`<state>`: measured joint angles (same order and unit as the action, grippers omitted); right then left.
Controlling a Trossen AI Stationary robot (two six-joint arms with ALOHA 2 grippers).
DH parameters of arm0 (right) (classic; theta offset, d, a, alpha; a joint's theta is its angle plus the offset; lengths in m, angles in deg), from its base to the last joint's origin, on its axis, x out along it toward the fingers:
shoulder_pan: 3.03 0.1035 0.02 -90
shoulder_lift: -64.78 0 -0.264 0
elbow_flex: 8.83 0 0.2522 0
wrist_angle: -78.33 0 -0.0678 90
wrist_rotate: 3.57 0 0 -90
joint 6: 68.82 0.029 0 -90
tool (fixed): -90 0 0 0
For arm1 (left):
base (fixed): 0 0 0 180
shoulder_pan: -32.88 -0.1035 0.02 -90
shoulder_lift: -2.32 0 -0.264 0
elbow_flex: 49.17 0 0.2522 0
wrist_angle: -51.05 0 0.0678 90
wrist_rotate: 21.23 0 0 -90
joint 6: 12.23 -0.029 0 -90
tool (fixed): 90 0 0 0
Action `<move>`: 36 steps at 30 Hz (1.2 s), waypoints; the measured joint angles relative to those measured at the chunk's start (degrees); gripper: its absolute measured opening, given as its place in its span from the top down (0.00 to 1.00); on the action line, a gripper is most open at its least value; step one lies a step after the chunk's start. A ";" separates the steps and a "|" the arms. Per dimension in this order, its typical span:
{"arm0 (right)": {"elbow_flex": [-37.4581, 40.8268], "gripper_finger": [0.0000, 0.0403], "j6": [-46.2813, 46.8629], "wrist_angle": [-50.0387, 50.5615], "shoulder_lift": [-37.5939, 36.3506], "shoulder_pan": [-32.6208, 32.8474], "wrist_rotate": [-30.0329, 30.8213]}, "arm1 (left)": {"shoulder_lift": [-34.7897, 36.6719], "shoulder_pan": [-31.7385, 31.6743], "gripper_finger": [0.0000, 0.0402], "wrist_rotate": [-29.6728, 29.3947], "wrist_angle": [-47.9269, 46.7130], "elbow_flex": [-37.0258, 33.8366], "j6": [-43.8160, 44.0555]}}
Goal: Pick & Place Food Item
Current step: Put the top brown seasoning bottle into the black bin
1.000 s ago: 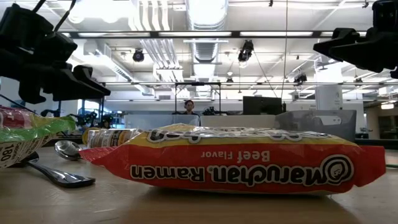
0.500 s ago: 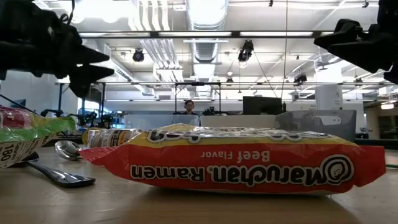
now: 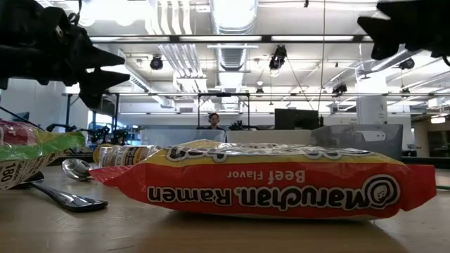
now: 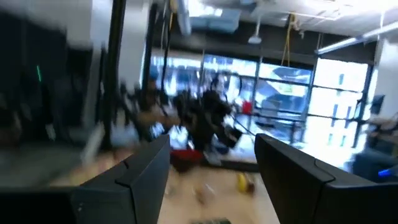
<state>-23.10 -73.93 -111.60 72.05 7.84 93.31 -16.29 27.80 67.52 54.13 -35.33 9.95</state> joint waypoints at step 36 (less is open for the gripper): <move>-0.82 0.42 28.52 -5.49 13.47 -0.04 0.81 | -39.94 0.43 0.53 8.03 -39.49 25.82 -0.08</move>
<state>-23.92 -45.41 -117.09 85.52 7.80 94.12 -56.22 28.24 75.54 14.64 -9.51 9.87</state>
